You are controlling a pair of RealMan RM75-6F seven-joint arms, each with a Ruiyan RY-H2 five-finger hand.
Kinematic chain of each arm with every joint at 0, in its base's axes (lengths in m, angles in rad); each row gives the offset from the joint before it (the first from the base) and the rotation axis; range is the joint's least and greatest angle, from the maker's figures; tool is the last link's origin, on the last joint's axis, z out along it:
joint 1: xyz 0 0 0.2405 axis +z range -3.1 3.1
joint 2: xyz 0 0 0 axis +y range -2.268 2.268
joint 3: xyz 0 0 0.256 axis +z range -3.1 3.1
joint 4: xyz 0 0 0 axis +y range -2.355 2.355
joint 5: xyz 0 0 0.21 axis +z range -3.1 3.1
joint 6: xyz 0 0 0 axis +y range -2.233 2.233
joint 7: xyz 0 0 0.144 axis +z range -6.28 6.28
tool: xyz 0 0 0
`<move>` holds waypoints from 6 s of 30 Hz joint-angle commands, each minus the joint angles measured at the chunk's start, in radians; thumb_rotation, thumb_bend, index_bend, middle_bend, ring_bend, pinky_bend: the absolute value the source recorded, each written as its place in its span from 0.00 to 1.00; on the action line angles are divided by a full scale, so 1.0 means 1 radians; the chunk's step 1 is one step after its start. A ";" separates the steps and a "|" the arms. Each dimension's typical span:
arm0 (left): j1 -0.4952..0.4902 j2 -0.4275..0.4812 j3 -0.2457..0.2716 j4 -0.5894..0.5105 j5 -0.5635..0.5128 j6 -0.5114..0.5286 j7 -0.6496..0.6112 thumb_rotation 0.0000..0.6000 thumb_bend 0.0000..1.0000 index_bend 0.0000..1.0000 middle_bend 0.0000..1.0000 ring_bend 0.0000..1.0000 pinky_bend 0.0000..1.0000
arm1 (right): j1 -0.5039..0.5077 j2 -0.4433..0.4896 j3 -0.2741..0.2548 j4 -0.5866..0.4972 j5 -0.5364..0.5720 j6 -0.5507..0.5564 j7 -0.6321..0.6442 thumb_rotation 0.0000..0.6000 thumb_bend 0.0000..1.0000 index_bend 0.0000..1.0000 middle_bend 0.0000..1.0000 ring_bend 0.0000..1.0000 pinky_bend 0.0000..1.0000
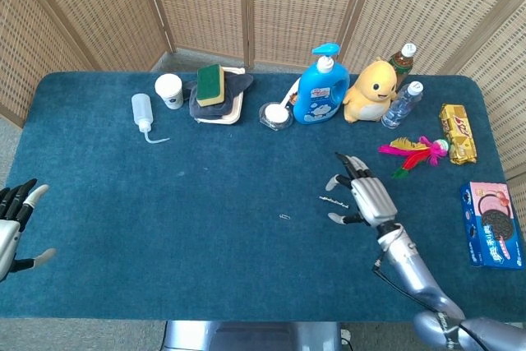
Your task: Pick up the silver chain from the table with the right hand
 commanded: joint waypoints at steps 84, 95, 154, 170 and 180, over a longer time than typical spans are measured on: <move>-0.006 0.012 -0.004 0.014 -0.018 -0.021 -0.045 1.00 0.22 0.00 0.00 0.00 0.00 | 0.142 -0.229 0.022 0.211 0.347 -0.122 -0.371 1.00 0.38 0.56 0.00 0.00 0.00; -0.006 0.014 -0.003 0.013 -0.015 -0.022 -0.048 1.00 0.22 0.00 0.00 0.00 0.00 | 0.141 -0.228 0.016 0.210 0.351 -0.127 -0.379 1.00 0.38 0.56 0.00 0.00 0.00; -0.008 0.015 0.002 0.009 -0.007 -0.028 -0.056 1.00 0.22 0.00 0.00 0.00 0.00 | 0.131 -0.179 -0.012 0.169 0.346 -0.119 -0.402 1.00 0.39 0.47 0.00 0.00 0.00; -0.010 0.015 0.004 0.009 -0.007 -0.032 -0.056 1.00 0.22 0.00 0.00 0.00 0.00 | 0.126 -0.199 -0.018 0.203 0.327 -0.117 -0.387 1.00 0.41 0.51 0.00 0.00 0.00; -0.010 0.014 0.005 0.007 -0.006 -0.033 -0.052 1.00 0.22 0.00 0.00 0.00 0.00 | 0.119 -0.210 -0.021 0.226 0.315 -0.110 -0.383 1.00 0.49 0.61 0.00 0.00 0.00</move>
